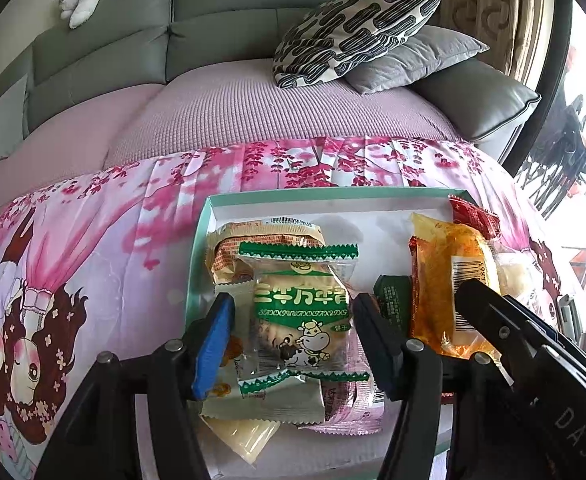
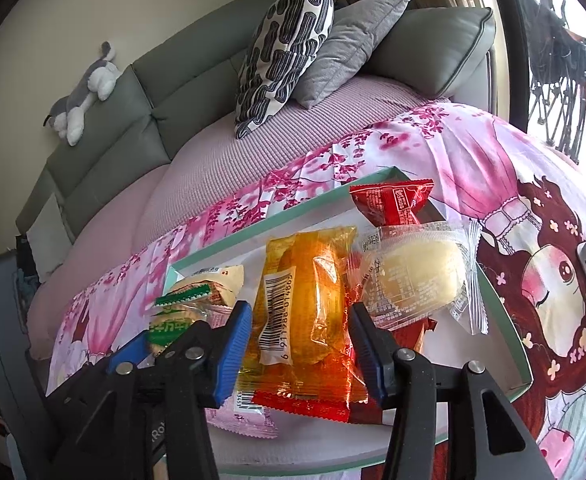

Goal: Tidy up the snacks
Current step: 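Lower both packs into the tray and open both grippers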

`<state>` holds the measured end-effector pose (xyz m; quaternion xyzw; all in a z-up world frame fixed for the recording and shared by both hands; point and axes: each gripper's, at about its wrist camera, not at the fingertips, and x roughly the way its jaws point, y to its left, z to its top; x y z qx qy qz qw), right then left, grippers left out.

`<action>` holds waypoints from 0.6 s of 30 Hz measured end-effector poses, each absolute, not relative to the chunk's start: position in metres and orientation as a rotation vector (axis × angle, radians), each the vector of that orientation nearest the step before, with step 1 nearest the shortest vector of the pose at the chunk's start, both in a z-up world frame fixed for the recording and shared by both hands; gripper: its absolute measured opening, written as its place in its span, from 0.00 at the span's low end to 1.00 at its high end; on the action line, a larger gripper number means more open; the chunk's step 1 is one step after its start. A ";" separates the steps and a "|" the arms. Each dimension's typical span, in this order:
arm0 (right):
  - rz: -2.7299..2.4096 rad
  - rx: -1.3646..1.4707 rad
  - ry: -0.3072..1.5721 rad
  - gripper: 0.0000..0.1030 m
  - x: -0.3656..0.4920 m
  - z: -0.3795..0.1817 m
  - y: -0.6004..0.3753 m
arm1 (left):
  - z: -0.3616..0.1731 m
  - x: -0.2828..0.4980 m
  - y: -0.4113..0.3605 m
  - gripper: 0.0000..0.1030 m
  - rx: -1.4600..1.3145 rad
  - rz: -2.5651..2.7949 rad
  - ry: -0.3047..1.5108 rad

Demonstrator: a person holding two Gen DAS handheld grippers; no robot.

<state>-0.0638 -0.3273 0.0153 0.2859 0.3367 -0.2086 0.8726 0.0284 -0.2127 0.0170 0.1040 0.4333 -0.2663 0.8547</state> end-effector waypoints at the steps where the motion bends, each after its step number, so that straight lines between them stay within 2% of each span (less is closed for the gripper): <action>1: -0.434 0.595 0.700 0.53 -0.064 0.017 -0.327 | 0.018 0.028 -0.212 0.63 0.217 -0.560 0.909; 3: -0.435 0.590 0.692 0.58 -0.066 0.020 -0.327 | 0.022 0.028 -0.210 0.68 0.210 -0.559 0.903; 18: -0.445 0.520 0.696 0.60 -0.066 0.031 -0.319 | 0.031 0.039 -0.184 0.69 0.194 -0.445 0.930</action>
